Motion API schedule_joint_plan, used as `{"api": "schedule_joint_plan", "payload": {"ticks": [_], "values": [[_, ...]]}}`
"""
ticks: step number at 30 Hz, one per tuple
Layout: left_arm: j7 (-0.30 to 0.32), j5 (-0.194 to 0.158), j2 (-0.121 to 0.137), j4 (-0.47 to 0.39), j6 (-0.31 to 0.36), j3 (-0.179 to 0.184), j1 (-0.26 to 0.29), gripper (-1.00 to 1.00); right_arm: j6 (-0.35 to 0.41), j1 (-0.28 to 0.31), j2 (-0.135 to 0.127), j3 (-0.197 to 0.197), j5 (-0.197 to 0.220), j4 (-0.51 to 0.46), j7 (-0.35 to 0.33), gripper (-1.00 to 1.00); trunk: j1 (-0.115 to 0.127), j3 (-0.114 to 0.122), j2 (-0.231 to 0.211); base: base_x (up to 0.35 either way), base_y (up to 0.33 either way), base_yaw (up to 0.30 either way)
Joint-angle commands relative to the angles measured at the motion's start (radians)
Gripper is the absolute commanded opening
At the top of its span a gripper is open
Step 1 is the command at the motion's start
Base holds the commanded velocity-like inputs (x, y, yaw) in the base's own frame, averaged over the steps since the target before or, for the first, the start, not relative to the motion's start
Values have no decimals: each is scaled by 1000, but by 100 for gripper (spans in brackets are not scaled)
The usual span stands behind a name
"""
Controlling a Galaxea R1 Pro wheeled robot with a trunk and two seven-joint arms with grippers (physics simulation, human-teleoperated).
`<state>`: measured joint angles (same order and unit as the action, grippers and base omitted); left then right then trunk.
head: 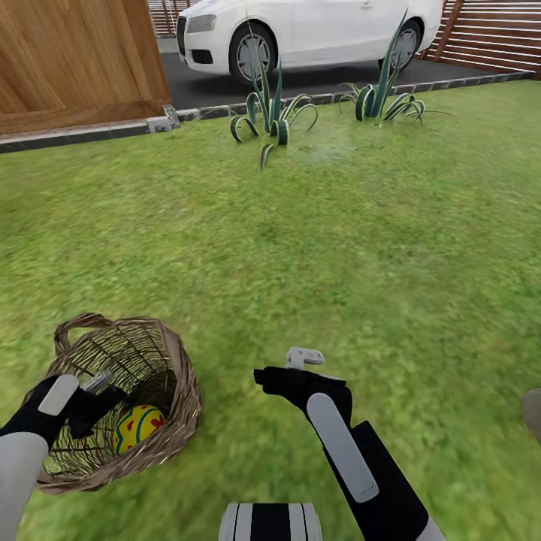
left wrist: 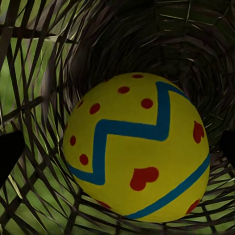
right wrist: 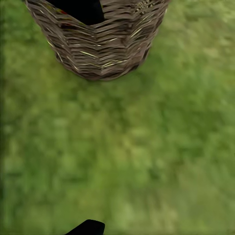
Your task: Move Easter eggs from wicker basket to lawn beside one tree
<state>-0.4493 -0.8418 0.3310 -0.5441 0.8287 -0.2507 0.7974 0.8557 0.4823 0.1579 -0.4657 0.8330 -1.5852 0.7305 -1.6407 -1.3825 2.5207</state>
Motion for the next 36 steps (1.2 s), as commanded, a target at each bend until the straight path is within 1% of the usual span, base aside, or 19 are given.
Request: {"api": "schedule_joint_plan", "payload": {"ticks": [1,8,10,11,13,15,17,24,36], "values": [[-10,-11,-1,0,3,-2,0,100,2,1,0,-1,9,-1,10,100,0,-1,0,0,0,0],[-12,-12,3,1,4,-2,0,100,2,1,0,-1,9,-1,10,100,0,-1,0,0,0,0],[-14,-24,4,1,4,-2,0,100,2,1,0,-1,9,-1,10,100,0,-1,0,0,0,0],[-15,-31,4,1,5,-2,0,100,2,1,0,-1,9,-1,10,100,0,-1,0,0,0,0],[-16,-72,6,1,8,-2,0,100,2,1,0,-1,9,-1,10,100,0,-1,0,0,0,0],[-16,-95,7,0,9,-1,0,100,2,1,0,-1,9,-1,10,100,0,-1,0,0,0,0],[-16,-110,7,0,10,-1,0,100,2,1,0,-1,9,-1,10,100,0,-1,0,0,0,0],[-17,-120,8,-1,10,-1,0,100,2,1,0,-1,9,-1,10,100,0,-1,0,0,0,0],[-22,-122,8,-2,9,-1,0,100,2,1,0,-1,9,-1,10,100,0,-1,0,0,0,0]]}}
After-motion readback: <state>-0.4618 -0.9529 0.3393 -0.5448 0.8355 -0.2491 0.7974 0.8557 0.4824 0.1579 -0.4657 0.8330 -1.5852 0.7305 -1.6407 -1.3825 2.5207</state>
